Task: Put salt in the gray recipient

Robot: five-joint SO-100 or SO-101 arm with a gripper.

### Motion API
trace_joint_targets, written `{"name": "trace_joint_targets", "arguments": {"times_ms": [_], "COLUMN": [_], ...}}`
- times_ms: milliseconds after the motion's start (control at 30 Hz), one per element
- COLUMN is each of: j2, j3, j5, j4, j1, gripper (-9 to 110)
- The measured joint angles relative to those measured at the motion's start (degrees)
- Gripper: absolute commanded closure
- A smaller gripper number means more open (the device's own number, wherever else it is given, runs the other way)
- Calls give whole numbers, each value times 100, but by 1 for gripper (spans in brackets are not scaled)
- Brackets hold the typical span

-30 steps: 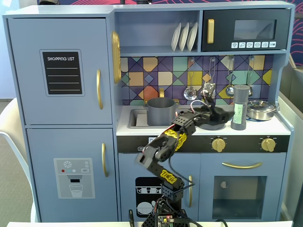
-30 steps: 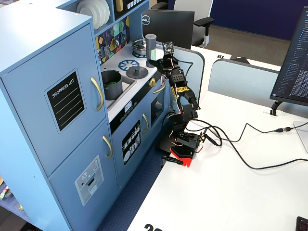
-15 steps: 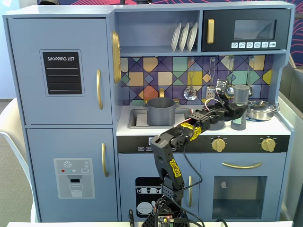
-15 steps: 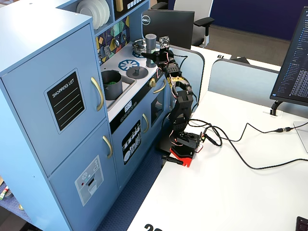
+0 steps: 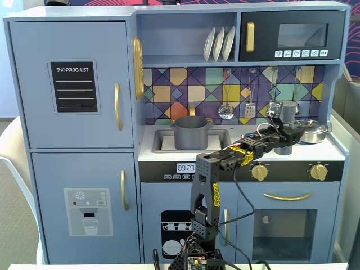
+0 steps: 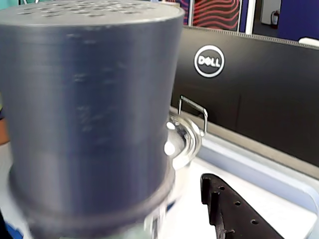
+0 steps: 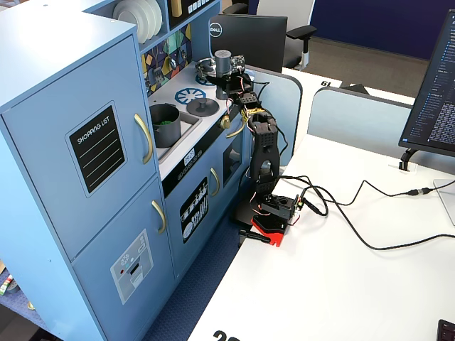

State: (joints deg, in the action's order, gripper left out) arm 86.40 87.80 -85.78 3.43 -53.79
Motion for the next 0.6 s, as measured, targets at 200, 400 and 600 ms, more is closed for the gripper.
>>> {"name": "trace_joint_targets", "arguments": {"times_ms": [200, 400, 600], "j2": [-721, -861, -712], "j3": [-888, -1257, -1292], "j5": [-88, -264, 237], "j4": [0, -44, -202], "j1": [158, 413, 589], "gripper": [61, 102, 102]}}
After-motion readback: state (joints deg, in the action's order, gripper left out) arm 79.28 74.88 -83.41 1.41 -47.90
